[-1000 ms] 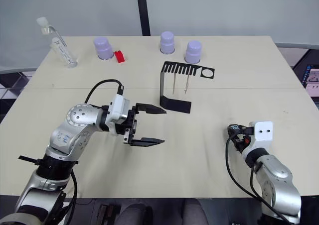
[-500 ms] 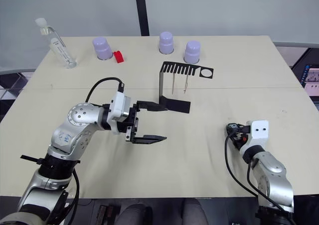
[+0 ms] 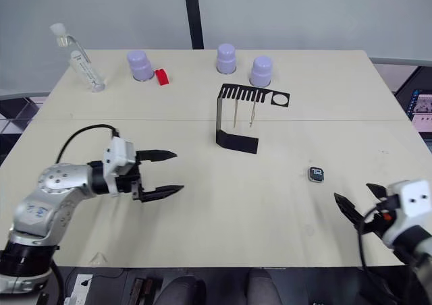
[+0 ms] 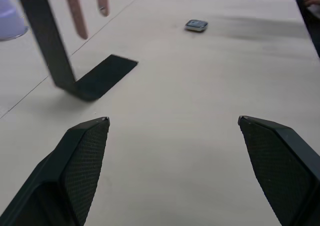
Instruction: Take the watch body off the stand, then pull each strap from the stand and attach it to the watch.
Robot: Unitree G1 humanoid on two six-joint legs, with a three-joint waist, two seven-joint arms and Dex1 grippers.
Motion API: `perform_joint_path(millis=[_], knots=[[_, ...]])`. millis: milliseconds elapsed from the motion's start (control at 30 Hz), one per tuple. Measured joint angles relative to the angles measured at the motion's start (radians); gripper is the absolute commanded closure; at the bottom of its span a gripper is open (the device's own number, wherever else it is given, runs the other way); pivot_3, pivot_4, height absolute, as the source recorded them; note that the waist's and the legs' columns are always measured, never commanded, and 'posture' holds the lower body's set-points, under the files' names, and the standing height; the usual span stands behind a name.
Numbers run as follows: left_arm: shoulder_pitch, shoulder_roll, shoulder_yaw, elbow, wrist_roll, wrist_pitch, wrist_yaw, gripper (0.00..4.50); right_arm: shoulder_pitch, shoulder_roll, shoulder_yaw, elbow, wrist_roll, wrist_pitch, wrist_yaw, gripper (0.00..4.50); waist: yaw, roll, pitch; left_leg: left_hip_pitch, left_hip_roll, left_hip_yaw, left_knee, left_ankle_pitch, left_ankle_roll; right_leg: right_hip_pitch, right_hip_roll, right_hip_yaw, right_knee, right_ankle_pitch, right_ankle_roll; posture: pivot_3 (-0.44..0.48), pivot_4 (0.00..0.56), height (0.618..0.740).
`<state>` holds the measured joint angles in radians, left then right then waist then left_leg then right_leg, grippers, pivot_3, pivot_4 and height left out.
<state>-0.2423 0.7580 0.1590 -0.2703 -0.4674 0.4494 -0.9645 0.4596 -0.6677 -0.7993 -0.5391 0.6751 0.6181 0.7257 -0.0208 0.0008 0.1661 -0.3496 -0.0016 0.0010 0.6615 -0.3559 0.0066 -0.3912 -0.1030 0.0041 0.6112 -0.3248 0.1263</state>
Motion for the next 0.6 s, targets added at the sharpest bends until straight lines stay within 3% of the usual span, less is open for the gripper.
perform_joint_path(millis=[133, 233, 367, 500, 600], knots=[[0.04, 0.046, 0.118, 0.091, -0.001, 0.007, 0.015, 0.0, 0.063, -0.038, -0.14, 0.023, 0.073, 0.019, 0.072, 0.01, 0.001, 0.0, 0.0, 0.0, 0.0, 0.0, -0.001, 0.0, -0.002, 0.0, -0.002, -0.002, -0.001, 0.0, -0.001, 0.0, 0.15, 0.74], [0.033, 0.038, 0.132, 0.106, 0.013, -0.009, 0.054, 0.0, 0.056, -0.058, -0.151, 0.032, 0.093, 0.022, 0.081, 0.01, 0.002, 0.0, 0.0, 0.0, -0.001, 0.0, -0.001, 0.0, -0.004, -0.001, -0.005, -0.003, -0.001, 0.0, -0.001, 0.0, 0.15, 0.74], [-0.013, -0.046, 0.024, 0.068, 0.11, -0.095, 0.129, 0.0, -0.032, -0.06, -0.132, -0.015, 0.227, 0.086, 0.028, 0.01, 0.017, 0.001, -0.001, -0.001, -0.003, 0.0, -0.001, 0.0, -0.004, -0.001, -0.007, -0.003, -0.002, 0.0, 0.0, 0.0, 0.15, 0.74], [-0.102, -0.176, -0.074, 0.004, 0.13, -0.029, 0.254, 0.0, -0.111, -0.089, -0.037, -0.159, 0.369, 0.128, -0.038, 0.01, 0.027, 0.001, -0.001, -0.003, -0.003, -0.002, 0.002, 0.001, -0.005, -0.001, -0.006, -0.007, 0.0, 0.001, 0.001, 0.0, 0.15, 0.74], [-0.193, -0.25, -0.13, 0.014, 0.215, -0.012, 0.377, 0.0, -0.205, -0.125, 0.052, -0.23, 0.461, 0.14, -0.112, 0.01, 0.034, 0.001, -0.001, -0.003, -0.004, -0.001, 0.003, 0.001, -0.005, -0.001, 0.002, -0.01, 0.001, 0.002, 0.003, 0.0, 0.15, 0.74]])
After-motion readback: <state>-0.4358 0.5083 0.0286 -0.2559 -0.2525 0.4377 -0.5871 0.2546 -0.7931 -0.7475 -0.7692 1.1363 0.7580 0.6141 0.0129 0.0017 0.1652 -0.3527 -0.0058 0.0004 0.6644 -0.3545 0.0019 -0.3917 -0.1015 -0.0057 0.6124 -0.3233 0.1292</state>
